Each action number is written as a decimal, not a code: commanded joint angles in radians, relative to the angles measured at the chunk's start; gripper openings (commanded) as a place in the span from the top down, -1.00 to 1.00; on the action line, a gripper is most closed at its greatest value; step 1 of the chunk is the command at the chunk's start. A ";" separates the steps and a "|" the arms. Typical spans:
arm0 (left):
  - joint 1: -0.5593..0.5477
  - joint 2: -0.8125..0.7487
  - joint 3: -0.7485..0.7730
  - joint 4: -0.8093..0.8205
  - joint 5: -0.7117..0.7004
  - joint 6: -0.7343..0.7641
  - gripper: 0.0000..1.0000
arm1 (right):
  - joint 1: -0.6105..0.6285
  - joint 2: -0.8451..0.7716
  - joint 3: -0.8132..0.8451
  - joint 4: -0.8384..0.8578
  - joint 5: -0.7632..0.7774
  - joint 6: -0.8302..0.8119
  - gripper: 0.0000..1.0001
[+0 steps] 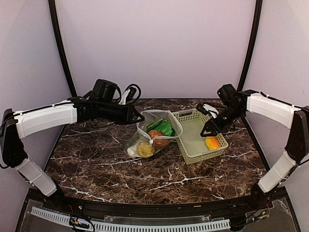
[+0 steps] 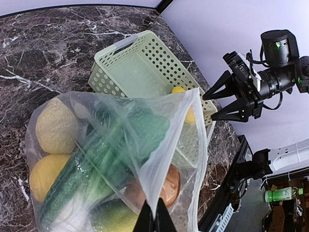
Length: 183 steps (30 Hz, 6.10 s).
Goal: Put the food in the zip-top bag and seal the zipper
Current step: Pick up the fake fruit from the bin, then place the fake fruit in the zipper food storage bag, then pass from the left arm to the right
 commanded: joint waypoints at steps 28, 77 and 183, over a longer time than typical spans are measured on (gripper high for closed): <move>-0.002 0.006 -0.007 -0.001 -0.004 -0.028 0.99 | -0.035 0.172 0.019 -0.074 0.279 0.046 -0.05; -0.001 0.021 -0.037 0.029 0.042 -0.057 0.98 | -0.026 0.295 0.023 0.003 0.279 0.017 -0.01; -0.008 0.037 0.068 -0.018 0.151 0.049 0.99 | 0.312 0.184 0.293 0.159 0.241 0.028 -0.08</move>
